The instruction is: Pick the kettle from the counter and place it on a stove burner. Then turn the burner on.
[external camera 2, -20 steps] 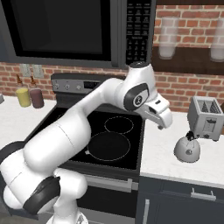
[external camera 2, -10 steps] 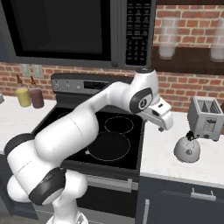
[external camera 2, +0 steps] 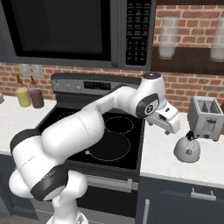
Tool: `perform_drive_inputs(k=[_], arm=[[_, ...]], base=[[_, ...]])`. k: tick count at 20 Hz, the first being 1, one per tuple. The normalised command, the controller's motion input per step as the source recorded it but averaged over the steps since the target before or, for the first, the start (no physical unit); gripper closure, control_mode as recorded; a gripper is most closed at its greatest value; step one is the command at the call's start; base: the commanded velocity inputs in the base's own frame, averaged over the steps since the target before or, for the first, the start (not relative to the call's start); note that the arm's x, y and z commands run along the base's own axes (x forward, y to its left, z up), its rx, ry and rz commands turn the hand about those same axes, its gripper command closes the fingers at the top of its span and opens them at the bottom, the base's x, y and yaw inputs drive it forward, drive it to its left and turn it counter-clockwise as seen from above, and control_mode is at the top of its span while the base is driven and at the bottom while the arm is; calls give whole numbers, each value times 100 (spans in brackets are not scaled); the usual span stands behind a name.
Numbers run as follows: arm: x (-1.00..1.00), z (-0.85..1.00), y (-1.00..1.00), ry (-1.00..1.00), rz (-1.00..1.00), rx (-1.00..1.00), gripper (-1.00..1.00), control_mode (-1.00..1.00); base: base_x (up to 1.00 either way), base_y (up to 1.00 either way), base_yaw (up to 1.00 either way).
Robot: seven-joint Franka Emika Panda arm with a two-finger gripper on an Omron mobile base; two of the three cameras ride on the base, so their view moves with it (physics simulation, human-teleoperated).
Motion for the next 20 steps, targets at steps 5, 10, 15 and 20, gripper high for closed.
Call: perform_drive_inputs(k=[5,10,15,20], arm=[[0,0,-29,0,0,2,-100,-100],[1,0,-24,0,0,0,-100,-100],[1,0,-18,0,0,0,-100,-100],[16,0,-29,0,0,0,-100,-100]], base=[[0,0,0],[0,0,0],[0,0,0],[0,0,0]])
